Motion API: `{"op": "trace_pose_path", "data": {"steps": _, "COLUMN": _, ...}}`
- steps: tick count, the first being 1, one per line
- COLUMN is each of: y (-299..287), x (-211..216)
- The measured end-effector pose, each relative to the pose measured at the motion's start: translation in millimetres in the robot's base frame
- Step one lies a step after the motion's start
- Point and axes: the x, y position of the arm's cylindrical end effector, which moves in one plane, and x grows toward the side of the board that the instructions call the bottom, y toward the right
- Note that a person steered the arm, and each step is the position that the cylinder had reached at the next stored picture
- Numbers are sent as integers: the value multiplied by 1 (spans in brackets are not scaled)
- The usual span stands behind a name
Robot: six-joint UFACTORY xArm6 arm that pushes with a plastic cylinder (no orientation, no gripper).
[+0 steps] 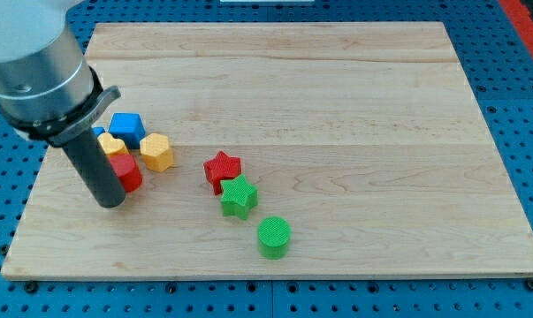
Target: Slide the green circle to the red circle
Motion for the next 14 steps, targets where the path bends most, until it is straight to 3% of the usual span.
{"op": "trace_pose_path", "data": {"steps": 3, "y": 22, "x": 17}}
{"op": "trace_pose_path", "data": {"steps": 5, "y": 32, "x": 78}}
{"op": "trace_pose_path", "data": {"steps": 6, "y": 78, "x": 96}}
{"op": "trace_pose_path", "data": {"steps": 9, "y": 179, "x": 96}}
{"op": "trace_pose_path", "data": {"steps": 10, "y": 243, "x": 96}}
{"op": "trace_pose_path", "data": {"steps": 11, "y": 252, "x": 96}}
{"op": "trace_pose_path", "data": {"steps": 12, "y": 185, "x": 57}}
{"op": "trace_pose_path", "data": {"steps": 14, "y": 163, "x": 48}}
